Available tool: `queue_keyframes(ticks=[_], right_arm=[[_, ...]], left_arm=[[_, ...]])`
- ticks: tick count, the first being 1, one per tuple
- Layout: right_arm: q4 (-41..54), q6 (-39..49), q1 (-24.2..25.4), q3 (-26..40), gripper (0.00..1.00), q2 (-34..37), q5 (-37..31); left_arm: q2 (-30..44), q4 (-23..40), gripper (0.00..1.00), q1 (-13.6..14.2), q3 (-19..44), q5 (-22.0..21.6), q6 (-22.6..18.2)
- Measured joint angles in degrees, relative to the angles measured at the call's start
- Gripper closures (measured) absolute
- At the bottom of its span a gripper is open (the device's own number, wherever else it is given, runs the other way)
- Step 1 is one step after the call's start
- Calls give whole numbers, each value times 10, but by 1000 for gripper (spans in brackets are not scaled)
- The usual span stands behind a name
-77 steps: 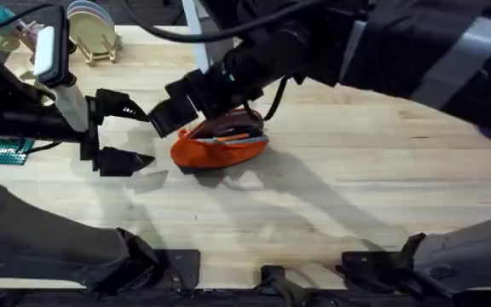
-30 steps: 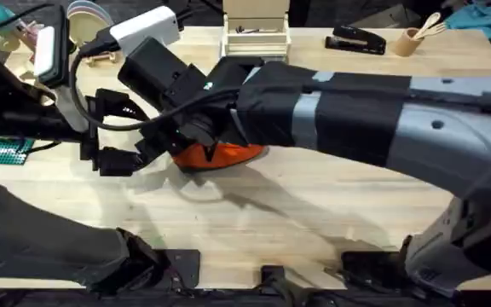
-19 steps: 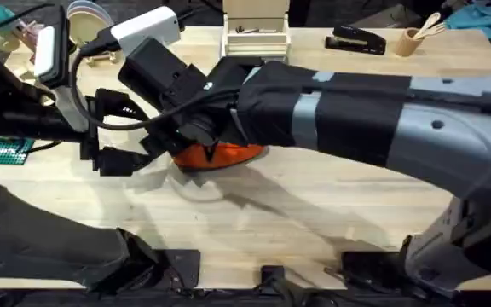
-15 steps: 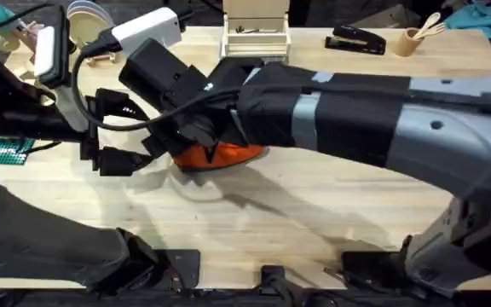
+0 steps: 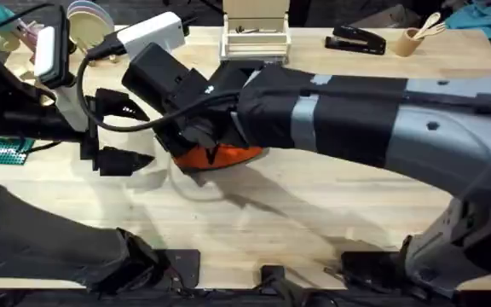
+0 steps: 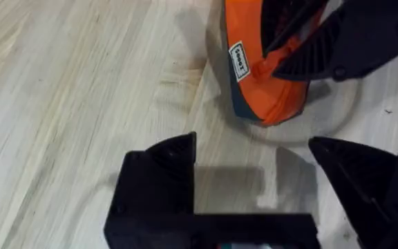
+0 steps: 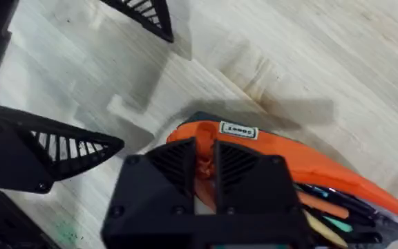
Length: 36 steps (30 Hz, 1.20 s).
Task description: Unzip the bag, pick up the pens from the table one at a time and place them inside, then zip the bag closed.
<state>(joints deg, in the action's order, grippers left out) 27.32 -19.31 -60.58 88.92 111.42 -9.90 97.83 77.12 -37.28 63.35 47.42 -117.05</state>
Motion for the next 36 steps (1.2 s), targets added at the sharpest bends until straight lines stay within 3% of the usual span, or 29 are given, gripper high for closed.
queue_keyframes(ticks=[4,26,36], right_arm=[[-2,0,0,0,962,0,-2],[-11,-8,-2,0,970,0,-72],[-29,-17,-3,0,970,0,-96]], left_arm=[[0,0,8,0,0,0,0],[0,9,8,0,0,21,0],[0,43,8,0,-1,25,7]])
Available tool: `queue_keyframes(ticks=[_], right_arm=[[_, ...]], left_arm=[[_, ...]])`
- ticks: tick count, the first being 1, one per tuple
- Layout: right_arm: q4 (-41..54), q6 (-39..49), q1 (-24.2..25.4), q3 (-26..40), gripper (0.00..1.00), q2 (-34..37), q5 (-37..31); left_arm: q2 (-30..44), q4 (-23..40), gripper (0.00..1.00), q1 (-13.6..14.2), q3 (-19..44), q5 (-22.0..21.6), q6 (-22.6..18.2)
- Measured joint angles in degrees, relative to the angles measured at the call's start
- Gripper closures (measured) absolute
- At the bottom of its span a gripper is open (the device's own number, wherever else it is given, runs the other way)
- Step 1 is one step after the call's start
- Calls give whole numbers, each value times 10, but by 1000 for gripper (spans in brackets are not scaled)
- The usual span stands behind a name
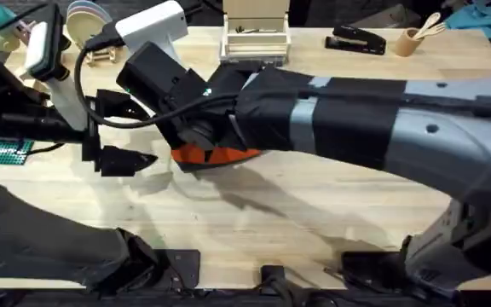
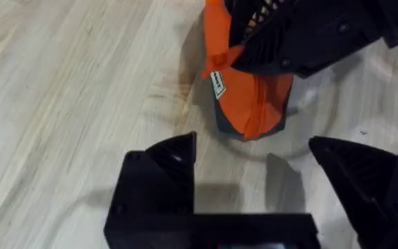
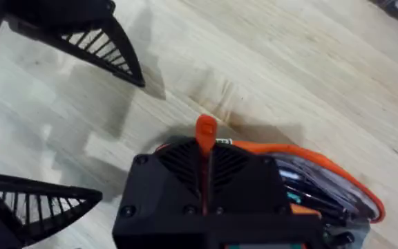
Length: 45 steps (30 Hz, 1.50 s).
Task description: Unzip the bag, pick up the pens from the table one at a time and place them inside, then zip the bag closed.
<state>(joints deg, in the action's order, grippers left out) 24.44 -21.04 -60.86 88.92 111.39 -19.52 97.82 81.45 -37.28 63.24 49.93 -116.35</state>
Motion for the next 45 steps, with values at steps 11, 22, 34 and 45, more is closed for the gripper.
queue_keyframes(ticks=[11,22,34,45], right_arm=[[-4,0,0,0,970,0,-26],[-4,0,0,0,970,0,-31],[-4,0,0,0,970,0,-32],[-4,0,-1,0,971,0,-32]], left_arm=[[0,-17,7,10,-35,16,9],[0,-49,6,40,-70,42,11],[0,-92,13,79,-70,45,44],[0,-129,926,109,-70,49,107]])
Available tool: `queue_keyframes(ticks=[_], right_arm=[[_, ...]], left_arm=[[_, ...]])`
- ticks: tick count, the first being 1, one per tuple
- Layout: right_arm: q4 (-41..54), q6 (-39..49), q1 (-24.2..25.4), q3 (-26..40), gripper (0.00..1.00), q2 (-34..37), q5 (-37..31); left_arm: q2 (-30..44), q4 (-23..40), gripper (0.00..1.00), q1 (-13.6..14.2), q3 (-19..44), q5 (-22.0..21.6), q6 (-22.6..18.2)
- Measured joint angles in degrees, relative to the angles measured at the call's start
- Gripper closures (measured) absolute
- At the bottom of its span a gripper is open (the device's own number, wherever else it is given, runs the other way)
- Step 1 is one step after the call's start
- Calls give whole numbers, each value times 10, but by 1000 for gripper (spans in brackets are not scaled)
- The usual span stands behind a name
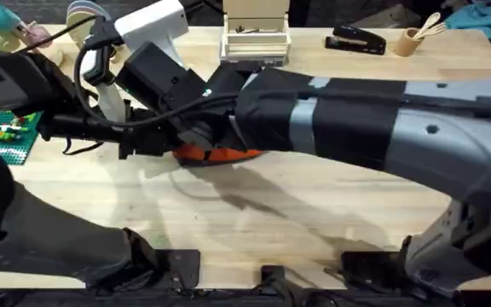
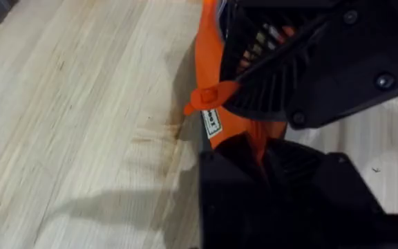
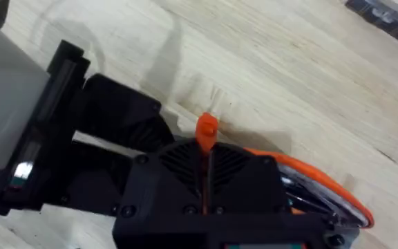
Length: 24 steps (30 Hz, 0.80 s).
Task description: Unzip the bag, pick up the pens from the table one at a time and place them inside, then zip the bag closed.
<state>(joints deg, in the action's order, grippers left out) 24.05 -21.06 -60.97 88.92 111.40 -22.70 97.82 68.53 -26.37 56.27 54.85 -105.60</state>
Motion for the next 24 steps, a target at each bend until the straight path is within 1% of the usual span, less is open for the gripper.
queue_keyframes(ticks=[2,11,18,24], right_arm=[[1,0,0,0,971,0,0],[5,0,3,0,971,0,0],[25,-4,19,0,971,-2,3],[51,-10,37,0,971,-21,18]], left_arm=[[0,0,952,0,0,0,2],[0,0,954,0,0,0,3],[0,0,956,0,0,0,3],[0,-3,956,1,0,7,3]])
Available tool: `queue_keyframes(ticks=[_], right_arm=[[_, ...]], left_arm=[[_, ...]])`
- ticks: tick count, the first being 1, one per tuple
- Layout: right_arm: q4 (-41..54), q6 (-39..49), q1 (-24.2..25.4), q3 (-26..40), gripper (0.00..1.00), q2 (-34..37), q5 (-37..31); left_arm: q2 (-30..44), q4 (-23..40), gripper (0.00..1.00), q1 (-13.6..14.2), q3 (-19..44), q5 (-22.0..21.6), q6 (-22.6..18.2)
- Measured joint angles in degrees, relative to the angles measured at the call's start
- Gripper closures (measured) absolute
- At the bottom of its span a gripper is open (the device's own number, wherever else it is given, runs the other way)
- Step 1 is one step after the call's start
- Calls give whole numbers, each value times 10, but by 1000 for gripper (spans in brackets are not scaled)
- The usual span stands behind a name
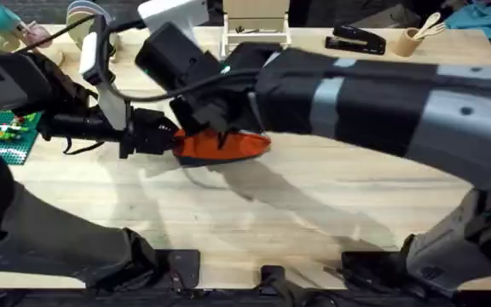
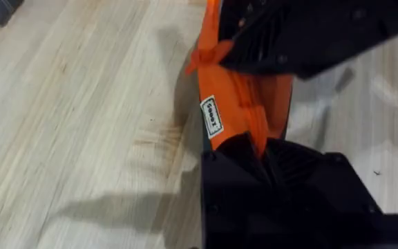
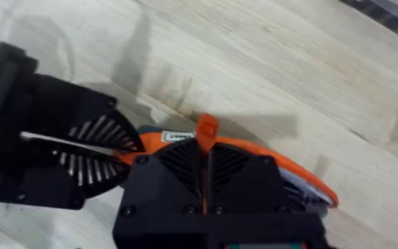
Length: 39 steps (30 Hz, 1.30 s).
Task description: Unzip the bag, pick up the pens from the table one at a time and place them inside, then zip the bag closed.
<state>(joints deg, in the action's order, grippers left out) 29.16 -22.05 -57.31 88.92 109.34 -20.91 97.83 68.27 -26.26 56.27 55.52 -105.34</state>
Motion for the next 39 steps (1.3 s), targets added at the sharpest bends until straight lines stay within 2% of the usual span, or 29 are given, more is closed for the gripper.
queue_keyframes(ticks=[15,28,39], right_arm=[[83,-31,90,1,971,-6,40],[159,-44,214,1,971,-6,47],[196,-74,271,2,971,-6,110]], left_arm=[[0,-2,957,6,0,16,0],[0,0,957,13,-1,23,4],[0,1,958,20,-1,43,4]])
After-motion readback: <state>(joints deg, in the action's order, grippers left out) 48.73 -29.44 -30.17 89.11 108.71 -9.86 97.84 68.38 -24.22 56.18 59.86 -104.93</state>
